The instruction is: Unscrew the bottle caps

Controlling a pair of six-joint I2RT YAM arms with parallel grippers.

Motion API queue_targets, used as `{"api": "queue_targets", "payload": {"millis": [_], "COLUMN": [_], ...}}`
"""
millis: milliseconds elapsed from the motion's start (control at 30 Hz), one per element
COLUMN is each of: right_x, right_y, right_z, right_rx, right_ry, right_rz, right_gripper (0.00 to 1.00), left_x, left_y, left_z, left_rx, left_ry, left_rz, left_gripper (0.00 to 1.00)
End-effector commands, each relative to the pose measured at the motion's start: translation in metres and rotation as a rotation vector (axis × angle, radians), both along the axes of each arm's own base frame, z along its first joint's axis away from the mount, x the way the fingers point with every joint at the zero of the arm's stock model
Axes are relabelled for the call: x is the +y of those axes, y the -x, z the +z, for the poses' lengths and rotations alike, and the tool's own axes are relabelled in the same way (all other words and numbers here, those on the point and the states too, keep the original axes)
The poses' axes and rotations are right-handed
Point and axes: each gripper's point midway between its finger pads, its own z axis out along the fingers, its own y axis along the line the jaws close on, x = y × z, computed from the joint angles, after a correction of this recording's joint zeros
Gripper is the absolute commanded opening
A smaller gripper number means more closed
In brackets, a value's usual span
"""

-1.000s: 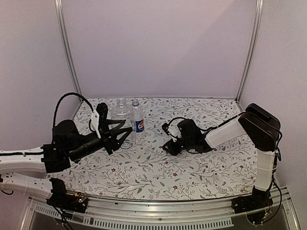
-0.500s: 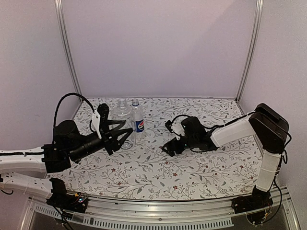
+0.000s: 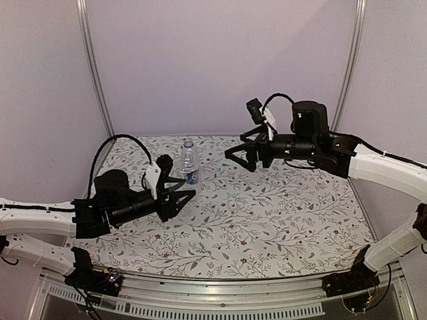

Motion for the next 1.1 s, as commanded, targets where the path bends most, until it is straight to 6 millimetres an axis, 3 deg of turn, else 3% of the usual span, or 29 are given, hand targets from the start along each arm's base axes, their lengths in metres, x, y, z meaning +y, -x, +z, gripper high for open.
{"api": "queue_targets", "payload": {"millis": [0, 167, 333, 633, 1067], "right_x": [0.005, 0.019, 0.038, 0.061, 0.073], "right_y": [0.033, 0.046, 0.048, 0.042, 0.048], "right_z": [0.034, 0.056, 0.058, 0.027, 0.008], "right_rx": [0.008, 0.008, 0.045, 0.105, 0.145], "right_ry": [-0.038, -0.068, -0.066, 0.007, 0.032], "right_rz": [0.133, 0.187, 0.186, 0.163, 0.213], "right_gripper": [0.99, 0.99, 0.97, 0.78, 0.46], "left_x": [-0.010, -0.022, -0.034, -0.048, -0.051], "left_y": [-0.003, -0.003, -0.004, -0.002, 0.000], "left_z": [0.013, 0.011, 0.007, 0.004, 0.001], "left_rx": [-0.026, -0.025, -0.033, -0.045, -0.055], "left_ry": [0.008, -0.010, -0.043, -0.077, -0.095], "left_rz": [-0.019, -0.035, -0.035, -0.041, -0.034], "left_gripper": [0.49, 0.49, 0.49, 0.49, 0.50]}}
